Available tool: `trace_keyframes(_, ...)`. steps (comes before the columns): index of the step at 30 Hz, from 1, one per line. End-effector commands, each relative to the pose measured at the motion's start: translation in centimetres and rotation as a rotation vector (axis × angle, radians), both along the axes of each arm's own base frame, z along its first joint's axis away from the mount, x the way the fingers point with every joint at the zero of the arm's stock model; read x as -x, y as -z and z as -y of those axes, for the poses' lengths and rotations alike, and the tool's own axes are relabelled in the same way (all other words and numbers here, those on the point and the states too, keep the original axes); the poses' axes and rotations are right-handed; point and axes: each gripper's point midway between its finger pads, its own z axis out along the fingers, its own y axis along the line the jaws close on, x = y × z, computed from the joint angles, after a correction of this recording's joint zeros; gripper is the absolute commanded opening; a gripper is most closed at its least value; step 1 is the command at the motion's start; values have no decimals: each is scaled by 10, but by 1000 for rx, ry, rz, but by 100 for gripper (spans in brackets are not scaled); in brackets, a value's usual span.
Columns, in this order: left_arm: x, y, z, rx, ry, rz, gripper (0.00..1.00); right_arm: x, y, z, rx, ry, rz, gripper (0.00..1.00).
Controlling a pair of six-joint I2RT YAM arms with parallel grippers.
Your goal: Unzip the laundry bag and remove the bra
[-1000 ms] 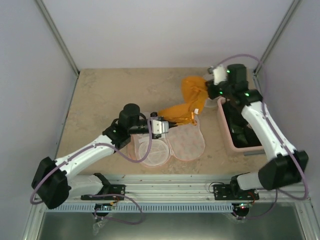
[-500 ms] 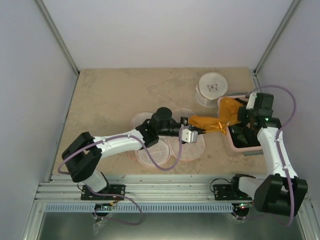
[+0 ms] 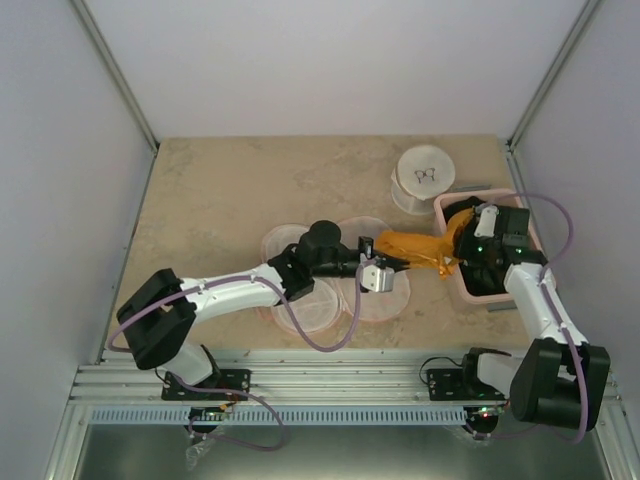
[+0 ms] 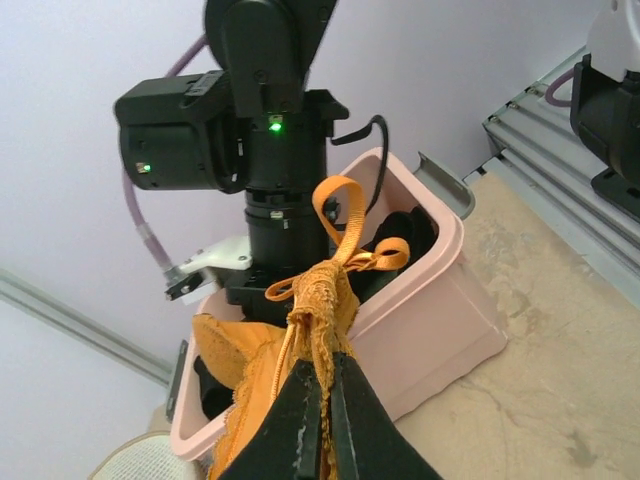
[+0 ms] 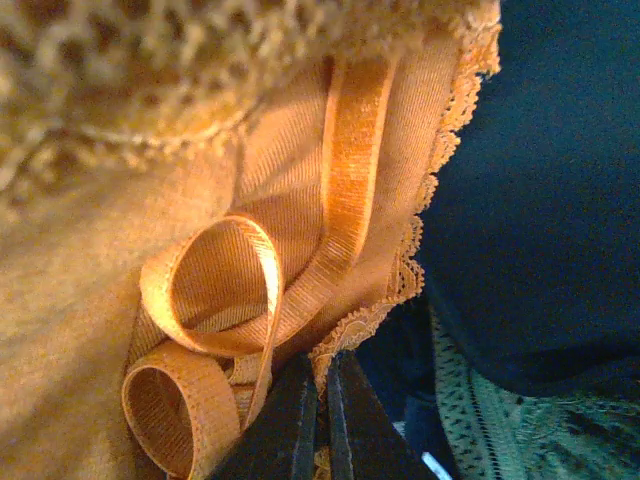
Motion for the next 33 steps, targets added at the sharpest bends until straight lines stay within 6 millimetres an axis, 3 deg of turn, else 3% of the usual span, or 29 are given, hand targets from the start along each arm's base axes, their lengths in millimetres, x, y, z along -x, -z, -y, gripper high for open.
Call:
trace_keyframes(1,-9,-15,-16,28,-45,51,0,2,-10,-33,-197,-20,55,1)
trace_keyframes(12,-42,-17,-62,-35,-186,83,0,-2,-25,-101,-342,-87,116,0)
trace_keyframes(18,-47,-27,-81,-62,-238,62,0,5,-31,-146,-353,-203,88,1)
trace_keyframes(25,-46,-70,-84,31,-259,-120,0,15,-61,-126,-205,-235,103,0)
trace_keyframes(33,-43,-93,-73,131,-194,-258,0,54,-58,-104,-230,-270,-38,3)
